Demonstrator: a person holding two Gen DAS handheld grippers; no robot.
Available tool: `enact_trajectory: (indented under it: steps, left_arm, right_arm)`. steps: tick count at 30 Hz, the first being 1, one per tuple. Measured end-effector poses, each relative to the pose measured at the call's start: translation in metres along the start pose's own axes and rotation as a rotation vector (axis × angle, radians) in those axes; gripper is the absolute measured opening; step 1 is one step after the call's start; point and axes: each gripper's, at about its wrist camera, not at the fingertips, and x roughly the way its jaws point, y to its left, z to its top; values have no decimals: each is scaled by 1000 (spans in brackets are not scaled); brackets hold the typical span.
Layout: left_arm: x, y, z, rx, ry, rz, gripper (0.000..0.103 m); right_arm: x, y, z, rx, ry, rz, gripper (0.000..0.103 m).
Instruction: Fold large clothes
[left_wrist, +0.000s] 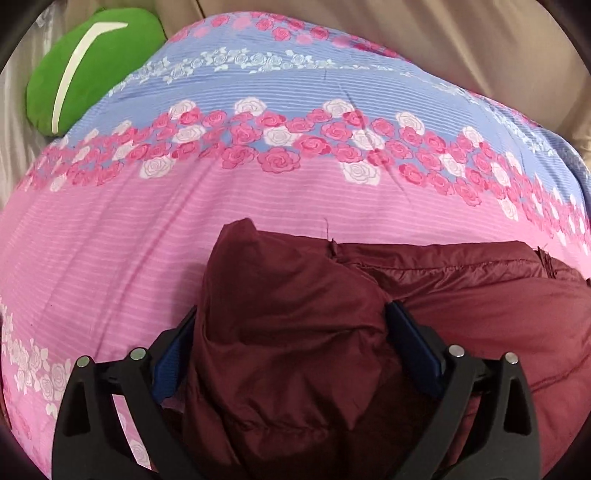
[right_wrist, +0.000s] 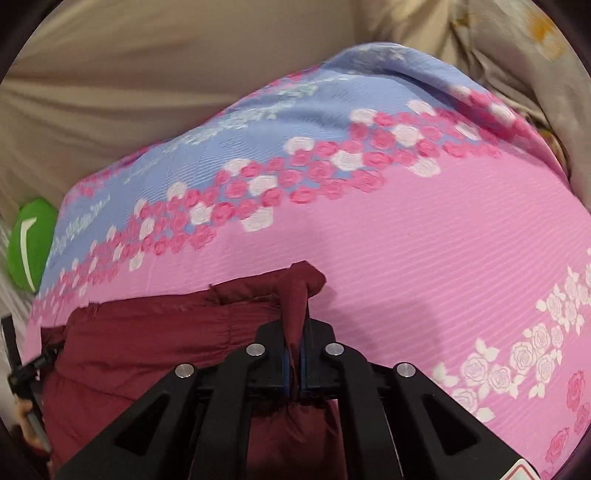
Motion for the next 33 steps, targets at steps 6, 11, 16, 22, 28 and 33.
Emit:
enact_trajectory:
  steps: [6, 11, 16, 22, 28, 33]
  left_arm:
    - [-1, -1, 0, 4, -1, 29, 97]
    - [-50, -7, -8, -28, -61, 15, 95]
    - [-116, -59, -33, 104, -169, -80, 95]
    - [-114, -105, -85, 270, -110, -72, 95]
    - [-101, -55, -122, 244, -63, 29, 98]
    - [-108, -9, -140, 202, -30, 45, 98]
  right_arm:
    - [13, -10, -6, 20, 15, -153, 1]
    - [-74, 38, -12, -69, -164, -57, 3]
    - [-99, 146, -57, -276, -86, 247, 10]
    - [-65, 213, -152, -430, 97, 379, 4]
    - [-81, 92, -159, -183, 79, 241, 0]
    - [-113, -17, -169, 24, 25, 31, 0]
